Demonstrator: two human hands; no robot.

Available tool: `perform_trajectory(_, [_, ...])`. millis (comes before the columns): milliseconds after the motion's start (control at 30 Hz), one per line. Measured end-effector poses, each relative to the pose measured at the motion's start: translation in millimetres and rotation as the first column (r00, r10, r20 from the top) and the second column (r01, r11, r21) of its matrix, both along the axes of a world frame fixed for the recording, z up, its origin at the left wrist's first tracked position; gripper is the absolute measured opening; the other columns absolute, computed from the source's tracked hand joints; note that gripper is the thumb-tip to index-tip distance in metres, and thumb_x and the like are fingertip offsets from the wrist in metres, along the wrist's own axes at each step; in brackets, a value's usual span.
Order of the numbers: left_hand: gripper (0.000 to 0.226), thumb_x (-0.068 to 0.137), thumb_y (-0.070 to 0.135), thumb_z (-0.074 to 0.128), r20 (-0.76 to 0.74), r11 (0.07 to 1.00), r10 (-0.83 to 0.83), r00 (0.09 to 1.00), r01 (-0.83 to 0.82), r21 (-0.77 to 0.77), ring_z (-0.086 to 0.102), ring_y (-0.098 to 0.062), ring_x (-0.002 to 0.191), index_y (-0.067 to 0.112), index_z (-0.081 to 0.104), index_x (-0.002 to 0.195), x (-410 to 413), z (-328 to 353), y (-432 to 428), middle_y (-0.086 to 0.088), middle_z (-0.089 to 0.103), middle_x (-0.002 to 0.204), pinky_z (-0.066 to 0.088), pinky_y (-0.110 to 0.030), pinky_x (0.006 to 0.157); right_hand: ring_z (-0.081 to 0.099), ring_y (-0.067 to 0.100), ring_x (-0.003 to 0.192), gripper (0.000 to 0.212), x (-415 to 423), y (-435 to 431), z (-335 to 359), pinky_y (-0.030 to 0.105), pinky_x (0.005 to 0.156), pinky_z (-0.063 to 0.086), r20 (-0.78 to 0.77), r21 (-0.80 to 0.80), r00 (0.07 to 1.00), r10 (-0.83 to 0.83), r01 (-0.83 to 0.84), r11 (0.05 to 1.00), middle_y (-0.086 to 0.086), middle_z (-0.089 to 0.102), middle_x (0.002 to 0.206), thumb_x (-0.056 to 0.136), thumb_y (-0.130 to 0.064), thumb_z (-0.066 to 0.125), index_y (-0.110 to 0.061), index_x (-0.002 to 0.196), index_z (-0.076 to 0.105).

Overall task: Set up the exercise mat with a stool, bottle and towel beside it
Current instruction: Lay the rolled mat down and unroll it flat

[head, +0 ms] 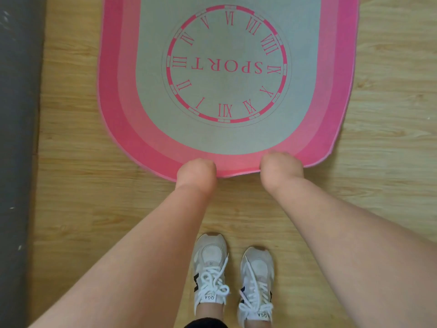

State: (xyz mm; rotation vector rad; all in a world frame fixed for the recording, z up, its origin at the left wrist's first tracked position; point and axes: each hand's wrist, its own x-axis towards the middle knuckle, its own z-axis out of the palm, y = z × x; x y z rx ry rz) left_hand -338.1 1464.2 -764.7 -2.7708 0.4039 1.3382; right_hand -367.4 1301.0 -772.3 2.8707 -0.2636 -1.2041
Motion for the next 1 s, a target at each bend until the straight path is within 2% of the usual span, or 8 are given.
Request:
perform_trajectory(133, [0.030,0.078,-0.007,0.048,-0.014,1.000,0.011,1.000,-0.011,0.006,0.052,-0.030,0.072,0.010,0.067,0.095,-27,-9,12,-0.008,0.061,0.082,0.043,-0.033,0.063,0.061,0.031,0.107,0.038,-21,10,-4,0.033,0.072,0.039,-0.041,0.014,0.999,0.012,-0.011,1.000,0.010,0.064,0.112,0.083,0.005,0.046,-0.009,0.112,0.067])
perform_trajectory(267, [0.030,0.079,-0.003,0.049,0.002,0.999,0.034,0.999,-0.034,0.009,0.062,-0.032,0.090,0.011,0.069,0.097,-55,-12,20,-0.011,0.067,0.097,0.041,-0.032,0.067,0.063,0.032,0.108,0.036,-48,18,-1,0.034,0.078,0.046,-0.081,0.038,0.997,-0.019,0.022,0.999,0.011,0.066,0.115,0.086,0.003,0.046,-0.007,0.114,0.065])
perform_trajectory(433, [0.031,0.076,-0.004,0.049,-0.022,0.998,0.024,0.999,-0.022,0.062,0.062,-0.030,0.085,0.014,0.068,0.092,-79,-5,27,-0.008,0.067,0.096,0.042,-0.031,0.065,0.063,0.033,0.107,0.035,-74,28,4,0.035,0.080,0.048,-0.141,0.076,0.989,-0.039,0.050,0.996,0.012,0.065,0.114,0.086,0.004,0.046,-0.005,0.114,0.066])
perform_trajectory(600, [0.035,0.082,-0.001,0.046,-0.033,0.996,0.008,0.999,-0.005,0.086,0.062,-0.031,0.097,0.013,0.067,0.106,-86,1,29,-0.009,0.066,0.106,0.046,-0.033,0.073,0.061,0.033,0.110,0.039,-88,35,9,0.037,0.084,0.050,-0.196,0.091,0.979,-0.062,0.081,0.993,0.012,0.059,0.120,0.089,0.003,0.043,-0.006,0.120,0.064])
perform_trajectory(733, [0.043,0.088,0.006,0.045,-0.146,0.992,-0.030,0.989,0.047,0.115,0.058,-0.030,0.113,0.019,0.057,0.128,-90,10,21,-0.008,0.061,0.124,0.047,-0.037,0.088,0.059,0.031,0.114,0.041,-90,30,22,0.036,0.087,0.048,-0.254,0.114,0.963,-0.091,0.124,0.986,0.011,0.060,0.124,0.090,0.001,0.043,-0.010,0.124,0.063])
perform_trajectory(1000, [0.048,0.089,0.006,0.043,-0.166,0.988,-0.100,0.981,0.118,0.101,0.053,-0.031,0.115,0.017,0.044,0.136,-94,75,-6,-0.009,0.052,0.129,0.050,-0.043,0.088,0.049,0.030,0.126,0.052,-93,10,89,0.037,0.103,0.044,-0.249,0.159,0.952,-0.178,0.221,0.962,0.011,0.051,0.137,0.090,-0.001,0.040,-0.015,0.138,0.052])
